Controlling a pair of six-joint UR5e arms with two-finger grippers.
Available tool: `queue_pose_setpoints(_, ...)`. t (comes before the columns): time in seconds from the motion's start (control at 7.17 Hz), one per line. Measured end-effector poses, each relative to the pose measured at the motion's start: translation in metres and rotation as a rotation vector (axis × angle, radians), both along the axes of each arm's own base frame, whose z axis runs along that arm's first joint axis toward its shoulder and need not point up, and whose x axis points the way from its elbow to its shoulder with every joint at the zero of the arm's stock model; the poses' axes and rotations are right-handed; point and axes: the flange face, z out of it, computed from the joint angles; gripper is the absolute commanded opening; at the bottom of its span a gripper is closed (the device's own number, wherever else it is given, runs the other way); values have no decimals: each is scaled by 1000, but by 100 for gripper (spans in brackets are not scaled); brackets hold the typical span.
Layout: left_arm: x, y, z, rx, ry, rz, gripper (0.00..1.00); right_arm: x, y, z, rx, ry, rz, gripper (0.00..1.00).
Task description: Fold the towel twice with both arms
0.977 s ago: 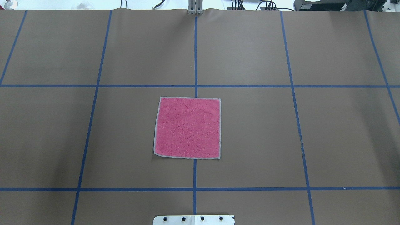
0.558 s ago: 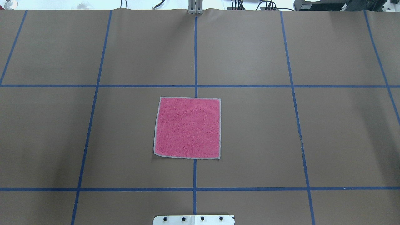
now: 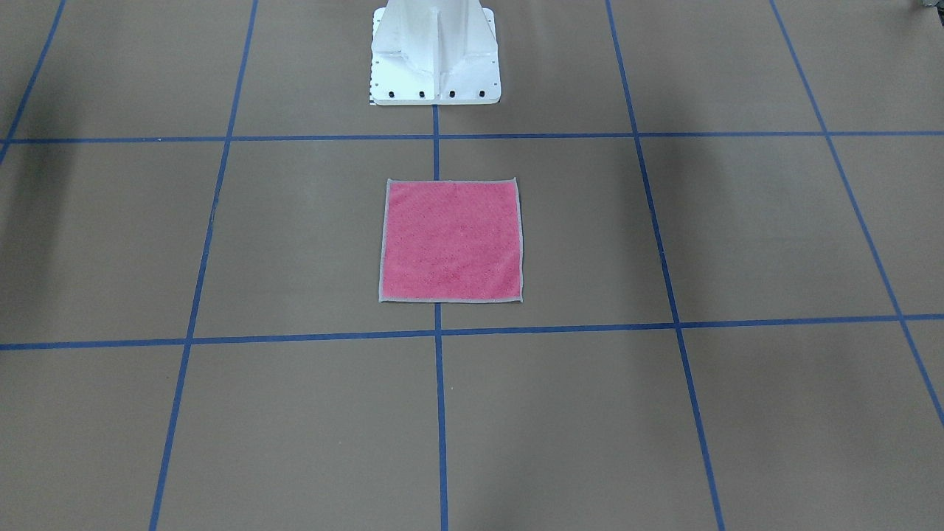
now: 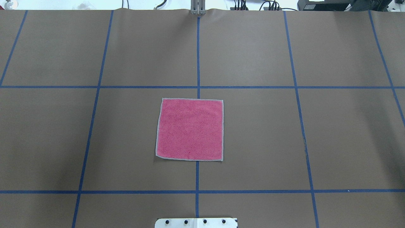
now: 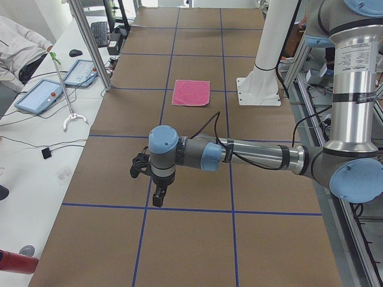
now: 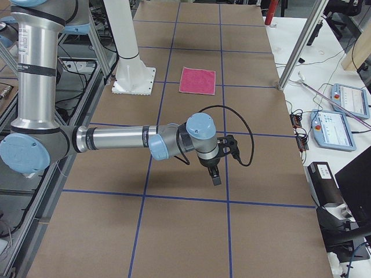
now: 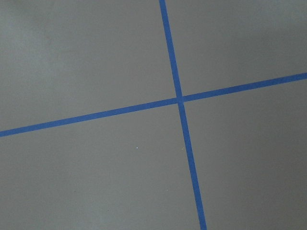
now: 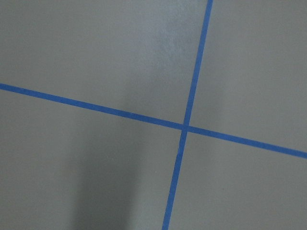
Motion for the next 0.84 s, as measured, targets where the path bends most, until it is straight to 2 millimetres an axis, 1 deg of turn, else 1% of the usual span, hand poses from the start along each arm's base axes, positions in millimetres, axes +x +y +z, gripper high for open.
queue_pose_setpoints(0.14,1,-12,-17,41,2,0,100,0,-1,-4,19,-5,6,100)
queue_pose_setpoints(0.42,2,-32,-43,152,6,2,100,0,-6,-9,2,-21,44,100)
queue_pose_setpoints(0.7,6,-43,-66,267,11,9,100,-2,-15,-23,10,-30,61,100)
queue_pose_setpoints(0.84,17,-46,-73,316,16,28,100,-6,-20,-28,19,-33,55,100)
